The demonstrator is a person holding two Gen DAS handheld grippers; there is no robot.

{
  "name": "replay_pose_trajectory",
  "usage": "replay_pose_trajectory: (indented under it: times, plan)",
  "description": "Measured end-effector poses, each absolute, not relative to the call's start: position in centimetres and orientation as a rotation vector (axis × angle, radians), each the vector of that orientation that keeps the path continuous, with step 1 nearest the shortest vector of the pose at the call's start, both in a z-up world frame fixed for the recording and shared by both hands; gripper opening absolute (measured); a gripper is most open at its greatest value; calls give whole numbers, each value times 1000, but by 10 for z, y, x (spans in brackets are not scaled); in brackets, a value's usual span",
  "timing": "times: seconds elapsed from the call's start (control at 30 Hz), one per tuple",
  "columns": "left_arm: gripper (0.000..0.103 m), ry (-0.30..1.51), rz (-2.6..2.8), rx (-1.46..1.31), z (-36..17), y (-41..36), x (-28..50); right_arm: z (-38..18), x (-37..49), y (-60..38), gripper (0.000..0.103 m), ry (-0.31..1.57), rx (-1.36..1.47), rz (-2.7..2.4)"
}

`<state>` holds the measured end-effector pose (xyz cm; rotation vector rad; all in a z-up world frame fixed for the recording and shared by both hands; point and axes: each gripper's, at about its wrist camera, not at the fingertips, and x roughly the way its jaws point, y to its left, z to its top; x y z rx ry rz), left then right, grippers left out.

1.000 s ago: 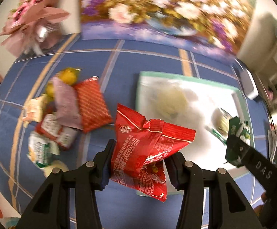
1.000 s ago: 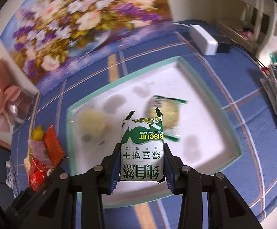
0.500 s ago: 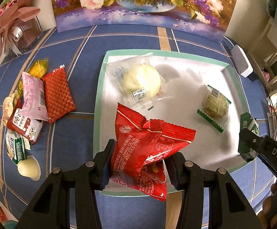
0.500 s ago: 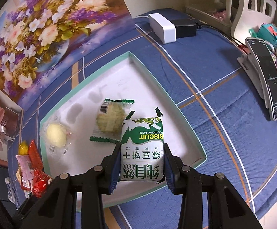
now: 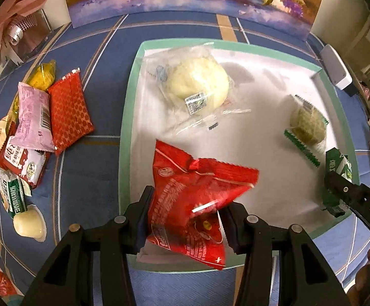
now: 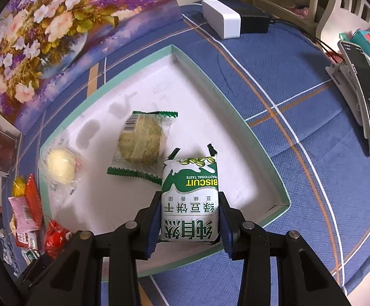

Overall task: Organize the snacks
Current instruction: 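Carry both packs into the white tray and open both tools to release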

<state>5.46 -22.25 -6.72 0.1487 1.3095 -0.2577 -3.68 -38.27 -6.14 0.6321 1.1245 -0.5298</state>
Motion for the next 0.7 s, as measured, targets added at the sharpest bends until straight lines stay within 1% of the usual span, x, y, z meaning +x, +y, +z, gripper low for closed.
replay_pose_trajectory:
  times: [0.27,0.4,0.47,0.53,0.6,0.67,0.7]
  plan:
    - [51,1305,-257,170,-73,-228,53,-70,-32,-381,42,1152,610,-535]
    - [51,1309,-260,176,-73,-227,53,-70,-31,-380,44,1155,604,-536]
    - [53,1310,-256,189,-72,-227,52,-70,-31,-380,44,1156,600,-538]
    - [60,1310,-258,195,-70,-227,54,-70,-31,-380,44,1159,596,-539]
    - [63,1309,-268,179,-67,-225,54,-68,-31,-379,44,1157,589,-541]
    - [63,1303,-272,167,-61,-225,56,-63,-31,-378,45,1150,575,-542]
    - [63,1297,-275,163,-57,-225,56,-59,-30,-377,47,1140,569,-540]
